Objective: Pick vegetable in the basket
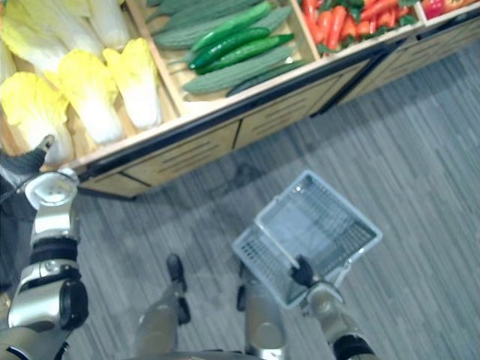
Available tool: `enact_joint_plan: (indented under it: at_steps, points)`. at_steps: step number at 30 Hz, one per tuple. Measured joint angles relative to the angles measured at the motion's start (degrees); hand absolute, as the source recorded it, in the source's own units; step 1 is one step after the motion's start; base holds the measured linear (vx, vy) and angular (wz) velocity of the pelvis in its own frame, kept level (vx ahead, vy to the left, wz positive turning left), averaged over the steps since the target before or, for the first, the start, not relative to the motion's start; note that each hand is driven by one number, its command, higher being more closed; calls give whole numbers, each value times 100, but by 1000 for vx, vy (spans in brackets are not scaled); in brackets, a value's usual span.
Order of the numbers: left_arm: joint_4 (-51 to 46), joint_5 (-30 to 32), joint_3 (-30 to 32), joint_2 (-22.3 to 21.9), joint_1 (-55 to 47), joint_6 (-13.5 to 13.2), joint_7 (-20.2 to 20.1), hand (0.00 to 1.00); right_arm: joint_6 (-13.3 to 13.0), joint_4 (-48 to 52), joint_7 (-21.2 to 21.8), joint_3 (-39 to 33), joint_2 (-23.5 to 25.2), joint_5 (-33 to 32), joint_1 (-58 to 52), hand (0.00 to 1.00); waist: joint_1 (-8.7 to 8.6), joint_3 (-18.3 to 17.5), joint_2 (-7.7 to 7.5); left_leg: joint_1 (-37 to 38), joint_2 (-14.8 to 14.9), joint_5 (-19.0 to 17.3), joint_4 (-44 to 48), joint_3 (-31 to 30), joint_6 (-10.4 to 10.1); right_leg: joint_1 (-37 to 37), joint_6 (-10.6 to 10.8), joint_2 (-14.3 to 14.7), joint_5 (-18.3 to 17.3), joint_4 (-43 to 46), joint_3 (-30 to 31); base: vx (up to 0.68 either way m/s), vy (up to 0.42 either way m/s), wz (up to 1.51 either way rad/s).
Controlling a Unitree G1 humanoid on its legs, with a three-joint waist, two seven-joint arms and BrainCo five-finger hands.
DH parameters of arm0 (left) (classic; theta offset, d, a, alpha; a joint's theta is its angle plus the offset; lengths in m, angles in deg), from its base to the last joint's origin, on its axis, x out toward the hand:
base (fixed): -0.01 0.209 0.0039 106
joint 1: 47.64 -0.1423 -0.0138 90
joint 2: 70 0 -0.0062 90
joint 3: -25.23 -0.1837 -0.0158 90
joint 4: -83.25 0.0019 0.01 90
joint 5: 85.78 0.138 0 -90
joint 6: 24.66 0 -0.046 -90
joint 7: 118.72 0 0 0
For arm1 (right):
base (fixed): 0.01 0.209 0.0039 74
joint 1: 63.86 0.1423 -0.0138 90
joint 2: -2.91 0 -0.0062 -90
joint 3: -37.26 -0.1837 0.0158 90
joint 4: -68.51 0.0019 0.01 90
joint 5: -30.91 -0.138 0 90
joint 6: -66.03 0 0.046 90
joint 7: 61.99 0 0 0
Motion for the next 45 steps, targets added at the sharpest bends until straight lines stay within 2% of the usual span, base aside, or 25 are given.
enact_joint_plan:
  at_steps: [7,11,20,36,37,42,45]
  points:
    - [98,160,-167,124,126,104,-48,0,-7,-6,-8,6,0,-4,48,100,-1,32,-23,-10,-16,0,-1,30,0,-32,9,-4,9,1,39,1,0,-1]
    - [219,244,-380,149,403,118,-234,0,-19,-5,-32,6,0,-11,192,100,-12,182,-42,-40,-42,9,-10,61,12,-82,-3,-11,72,-14,84,2,3,-5]
    - [305,648,-552,158,481,223,-247,0,-32,-3,-81,7,0,-77,211,100,-3,218,-31,-42,-44,8,-10,175,12,-141,-4,-8,109,-56,210,23,1,-7]
    - [1157,409,-140,353,738,217,-260,0,-43,-10,-121,7,10,-145,246,100,-16,308,-65,-82,-55,8,-21,213,12,-198,6,3,150,-86,259,10,0,0]
    - [1171,361,-138,361,749,219,-274,100,-43,-12,-121,7,10,-167,248,100,-16,308,-65,-80,-57,9,-21,214,12,-197,6,2,150,-86,260,0,0,0]
    - [1410,355,-140,512,814,192,-411,100,-39,-35,-119,9,10,-180,250,100,-15,308,-65,-61,-56,10,-20,213,15,-181,13,-9,157,-85,265,0,0,0]
    - [1504,362,-158,621,825,191,-649,100,-35,-59,-118,45,10,-184,258,100,-8,308,-65,-35,-59,16,-21,211,24,-155,21,-12,163,-84,269,0,0,0]
